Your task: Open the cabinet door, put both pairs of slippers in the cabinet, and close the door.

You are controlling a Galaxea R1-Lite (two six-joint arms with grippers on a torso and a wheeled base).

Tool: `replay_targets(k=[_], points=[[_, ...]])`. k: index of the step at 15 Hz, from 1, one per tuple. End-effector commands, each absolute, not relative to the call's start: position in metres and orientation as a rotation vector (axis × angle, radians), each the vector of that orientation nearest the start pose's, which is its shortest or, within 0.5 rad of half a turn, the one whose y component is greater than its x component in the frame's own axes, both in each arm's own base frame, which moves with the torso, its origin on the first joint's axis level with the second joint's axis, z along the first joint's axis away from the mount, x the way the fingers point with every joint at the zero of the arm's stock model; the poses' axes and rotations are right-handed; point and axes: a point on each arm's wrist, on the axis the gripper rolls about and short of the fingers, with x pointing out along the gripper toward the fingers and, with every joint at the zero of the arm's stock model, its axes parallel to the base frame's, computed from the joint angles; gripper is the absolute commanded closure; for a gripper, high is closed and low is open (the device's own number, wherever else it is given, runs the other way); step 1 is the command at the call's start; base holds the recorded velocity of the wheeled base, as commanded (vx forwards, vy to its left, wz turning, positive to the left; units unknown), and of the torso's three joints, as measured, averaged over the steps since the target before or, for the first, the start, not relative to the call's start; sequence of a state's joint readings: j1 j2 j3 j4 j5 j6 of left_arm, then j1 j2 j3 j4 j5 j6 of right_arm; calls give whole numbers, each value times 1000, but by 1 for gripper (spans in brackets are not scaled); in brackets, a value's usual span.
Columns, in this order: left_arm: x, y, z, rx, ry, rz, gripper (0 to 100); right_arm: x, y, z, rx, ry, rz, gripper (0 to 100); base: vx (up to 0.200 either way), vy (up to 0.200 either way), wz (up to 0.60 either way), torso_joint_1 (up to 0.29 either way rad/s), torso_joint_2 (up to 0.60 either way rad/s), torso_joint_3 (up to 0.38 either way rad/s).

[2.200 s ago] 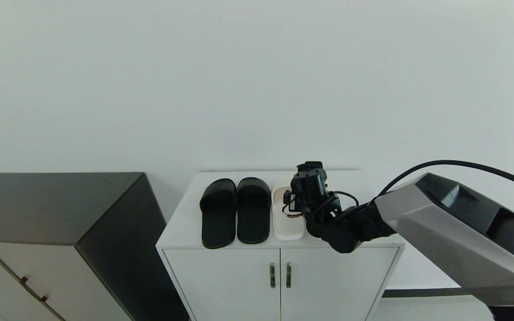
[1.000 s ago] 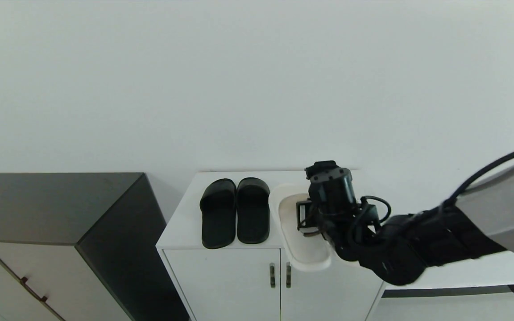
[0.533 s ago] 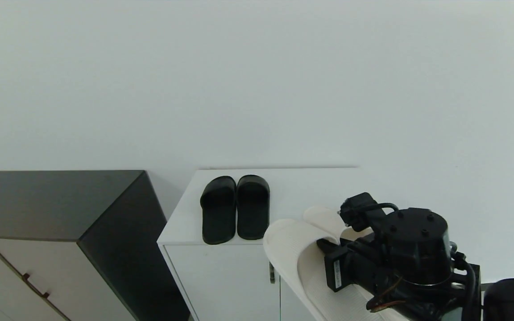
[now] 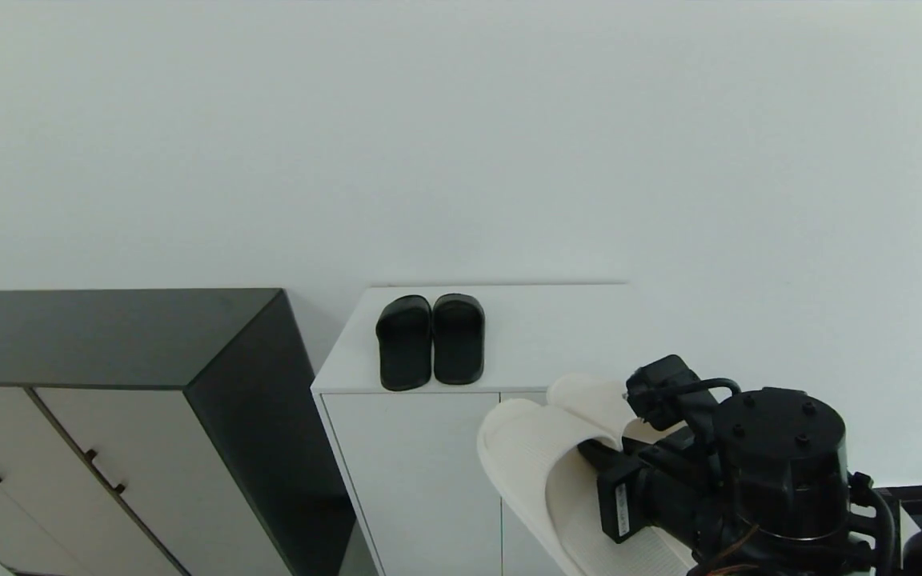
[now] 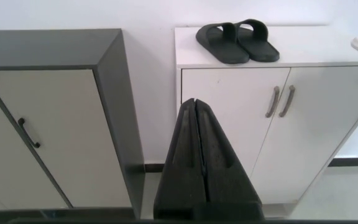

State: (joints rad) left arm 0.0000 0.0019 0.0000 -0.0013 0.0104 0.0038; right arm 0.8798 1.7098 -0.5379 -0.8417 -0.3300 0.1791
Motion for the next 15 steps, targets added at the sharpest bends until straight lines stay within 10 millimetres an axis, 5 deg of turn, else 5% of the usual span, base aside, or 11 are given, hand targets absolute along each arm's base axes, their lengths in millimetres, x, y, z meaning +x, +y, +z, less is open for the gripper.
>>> replay_targets(k=[1,5,6,15], points=[[-23,0,76,5,0,11,100,181,206,131,-17,323,515,100,0,0,0,0,0,0],[-23,0,76,9,0,8,100,180,206,129,-24,330,516,100,0,0,0,0,0,0],[-23,0,76,9,0,8,0,180,206,128,-26,334,515,100,0,0,0,0,0,0],[-23,0,76,6,0,8,0,179,205,121,-46,342,517,100,0,0,0,-135,311,170]])
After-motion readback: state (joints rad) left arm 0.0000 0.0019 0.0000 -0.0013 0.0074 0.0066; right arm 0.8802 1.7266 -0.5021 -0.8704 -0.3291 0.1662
